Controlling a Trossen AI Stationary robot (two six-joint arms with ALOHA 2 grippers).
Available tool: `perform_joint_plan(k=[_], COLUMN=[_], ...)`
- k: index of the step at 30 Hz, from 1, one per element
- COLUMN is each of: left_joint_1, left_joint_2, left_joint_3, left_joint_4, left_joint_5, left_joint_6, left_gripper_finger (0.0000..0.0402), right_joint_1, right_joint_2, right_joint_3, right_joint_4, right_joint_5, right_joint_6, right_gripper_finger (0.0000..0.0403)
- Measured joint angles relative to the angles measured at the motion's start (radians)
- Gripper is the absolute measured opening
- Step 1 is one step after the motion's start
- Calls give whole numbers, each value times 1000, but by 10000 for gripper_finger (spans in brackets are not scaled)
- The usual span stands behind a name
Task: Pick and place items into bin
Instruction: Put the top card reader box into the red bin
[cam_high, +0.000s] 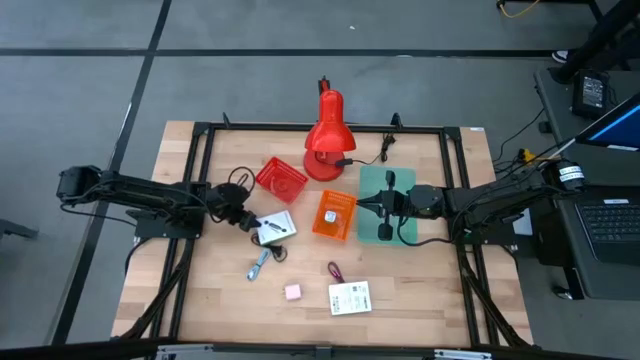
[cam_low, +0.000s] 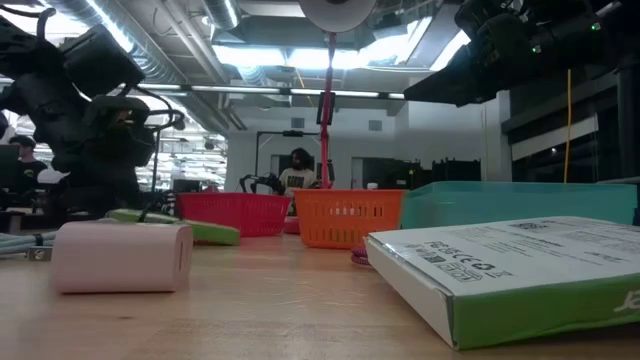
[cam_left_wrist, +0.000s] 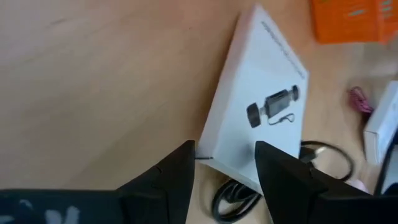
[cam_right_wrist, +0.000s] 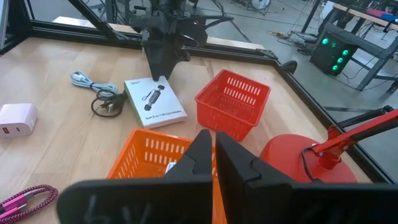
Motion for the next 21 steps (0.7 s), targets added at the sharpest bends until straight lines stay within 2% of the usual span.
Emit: perform_joint_plan(k=[6,10,14,21], left_joint_1=[37,93,156,249], left_joint_2=[-22,-31,-31,-31], left_joint_3=[25,26,26,26], left_joint_4=[-8,-17,-18,-18], left_joint_5=[58,63,119,132], left_joint_6=[66,111,153,237], left_gripper_finger=[162,162,162,162], right_joint_1=[0,0,0,0], right_joint_2=[0,0,0,0], right_joint_3=[0,0,0,0], right_joint_4=[0,0,0,-1], right_joint_5=[0,0,0,0], right_joint_6=[0,0,0,0], right_gripper_finger=[5,5,5,5])
